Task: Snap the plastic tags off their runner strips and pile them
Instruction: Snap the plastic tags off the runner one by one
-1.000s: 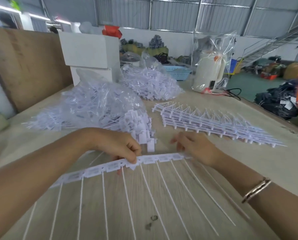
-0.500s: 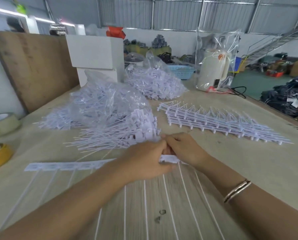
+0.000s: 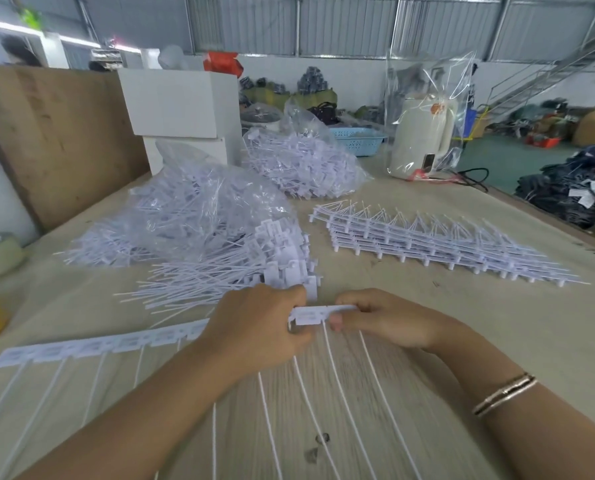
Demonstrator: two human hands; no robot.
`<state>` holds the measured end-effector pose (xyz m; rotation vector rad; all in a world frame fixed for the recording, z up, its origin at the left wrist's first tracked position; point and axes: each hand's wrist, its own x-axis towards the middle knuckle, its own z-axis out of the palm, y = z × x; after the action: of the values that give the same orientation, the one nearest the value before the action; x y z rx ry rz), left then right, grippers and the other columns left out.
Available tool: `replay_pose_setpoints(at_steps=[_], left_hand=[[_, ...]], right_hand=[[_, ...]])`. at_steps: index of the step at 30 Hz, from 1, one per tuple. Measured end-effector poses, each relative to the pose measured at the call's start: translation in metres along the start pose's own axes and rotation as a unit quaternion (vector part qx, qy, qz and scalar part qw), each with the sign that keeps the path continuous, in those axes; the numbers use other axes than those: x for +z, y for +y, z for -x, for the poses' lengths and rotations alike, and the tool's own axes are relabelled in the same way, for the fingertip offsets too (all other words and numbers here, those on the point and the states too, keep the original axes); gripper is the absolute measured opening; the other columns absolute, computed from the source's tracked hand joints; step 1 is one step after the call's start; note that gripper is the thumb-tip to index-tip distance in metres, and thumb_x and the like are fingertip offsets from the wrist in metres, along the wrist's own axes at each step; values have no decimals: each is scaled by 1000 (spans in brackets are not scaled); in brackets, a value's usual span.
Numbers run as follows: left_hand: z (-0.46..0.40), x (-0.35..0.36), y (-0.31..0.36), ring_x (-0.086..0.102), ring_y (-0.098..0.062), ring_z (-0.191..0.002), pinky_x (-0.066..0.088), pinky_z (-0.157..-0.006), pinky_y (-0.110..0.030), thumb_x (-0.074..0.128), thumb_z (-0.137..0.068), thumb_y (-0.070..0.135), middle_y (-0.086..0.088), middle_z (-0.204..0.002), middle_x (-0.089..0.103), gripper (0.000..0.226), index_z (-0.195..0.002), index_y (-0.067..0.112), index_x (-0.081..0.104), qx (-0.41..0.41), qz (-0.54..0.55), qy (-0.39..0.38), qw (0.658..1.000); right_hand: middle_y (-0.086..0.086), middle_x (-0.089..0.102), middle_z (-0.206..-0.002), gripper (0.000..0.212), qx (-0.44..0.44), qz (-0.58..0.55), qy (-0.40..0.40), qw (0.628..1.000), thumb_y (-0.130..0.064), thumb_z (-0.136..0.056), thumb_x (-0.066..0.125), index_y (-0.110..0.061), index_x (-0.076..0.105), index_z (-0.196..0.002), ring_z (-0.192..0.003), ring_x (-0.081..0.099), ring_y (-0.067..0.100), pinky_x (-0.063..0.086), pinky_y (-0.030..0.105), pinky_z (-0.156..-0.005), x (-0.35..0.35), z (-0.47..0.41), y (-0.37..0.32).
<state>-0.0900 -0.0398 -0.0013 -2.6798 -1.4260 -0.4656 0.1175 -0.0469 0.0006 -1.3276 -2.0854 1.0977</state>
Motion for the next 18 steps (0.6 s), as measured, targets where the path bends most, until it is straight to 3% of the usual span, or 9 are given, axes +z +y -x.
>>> replay_pose_setpoints(at_steps=[4,7,9,11,14,18], left_hand=[[3,6,5,57,-18,-77,42,-61,-28,43,-84,49,10,-79,42,21,-82,30,35,45,-19,-19,999],[-2,13,7,56,-20,-76,33,-58,-29,43,-89,41,7,-83,50,20,-78,26,37,41,-11,-36,998],[-5,15,2,49,-17,-68,28,-56,-29,44,-91,37,6,-72,47,28,-69,25,33,20,35,-61,997],[-5,15,-4,44,-14,-62,28,-53,-30,46,-92,33,6,-65,43,29,-66,27,34,12,81,-78,994],[-7,14,-7,52,-16,-64,40,-60,-33,47,-94,30,3,-68,52,17,-80,22,51,14,144,-80,986],[-9,13,-6,46,-17,-59,36,-58,-34,48,-94,22,3,-62,47,25,-69,18,45,14,201,-74,977]], right_hand=[[-21,60,-63,23,-27,-31,-23,999,-15,-93,56,-22,64,-73,-63,53,-9,36,3,-64,4,-1,-1],[-17,61,-65,27,-56,-52,-12,997,-11,-93,56,-28,64,-73,-66,54,-2,40,11,-68,11,-3,0],[-17,57,-62,28,-86,-50,18,995,-11,-93,57,-29,62,-73,-60,49,-4,37,10,-64,14,-4,1],[-19,56,-62,22,-124,-42,54,990,-10,-92,57,-24,65,-77,-59,47,-6,35,8,-61,18,-7,1],[-21,57,-66,18,-178,-25,92,979,-9,-92,57,-23,66,-86,-61,48,-6,35,8,-61,20,-9,1],[-17,55,-65,12,-211,8,119,970,-6,-90,58,-9,70,-92,-60,48,-4,35,11,-61,18,-10,3]])
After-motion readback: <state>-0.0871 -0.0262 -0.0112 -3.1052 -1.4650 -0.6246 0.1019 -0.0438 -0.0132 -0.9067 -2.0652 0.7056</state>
